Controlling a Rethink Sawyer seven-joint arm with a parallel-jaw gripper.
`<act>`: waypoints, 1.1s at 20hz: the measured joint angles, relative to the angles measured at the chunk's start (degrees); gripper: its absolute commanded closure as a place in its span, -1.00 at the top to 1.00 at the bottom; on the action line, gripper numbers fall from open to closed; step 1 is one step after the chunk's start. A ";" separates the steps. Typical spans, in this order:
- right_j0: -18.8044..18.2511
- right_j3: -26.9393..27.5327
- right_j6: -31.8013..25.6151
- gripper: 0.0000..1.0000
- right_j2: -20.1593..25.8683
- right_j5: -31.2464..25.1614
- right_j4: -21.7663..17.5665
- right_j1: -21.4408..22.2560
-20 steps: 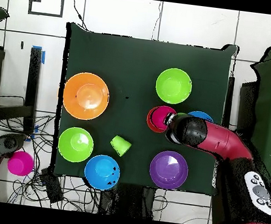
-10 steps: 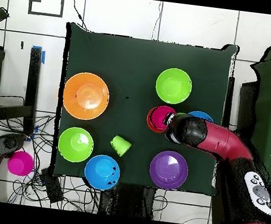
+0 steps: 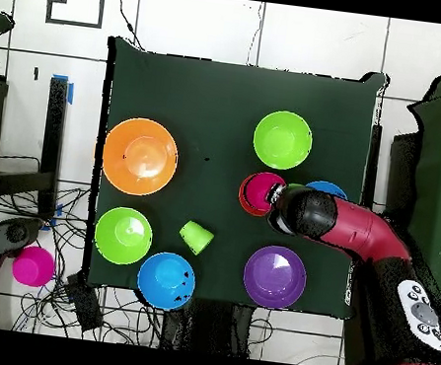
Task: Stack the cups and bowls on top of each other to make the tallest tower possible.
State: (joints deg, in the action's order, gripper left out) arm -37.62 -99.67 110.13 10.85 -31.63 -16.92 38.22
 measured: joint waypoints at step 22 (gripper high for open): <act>-4.77 -4.52 0.00 -1.00 2.98 14.53 0.64 -0.02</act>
State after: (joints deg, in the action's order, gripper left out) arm -42.38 -104.19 110.13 13.83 -17.10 -16.28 38.20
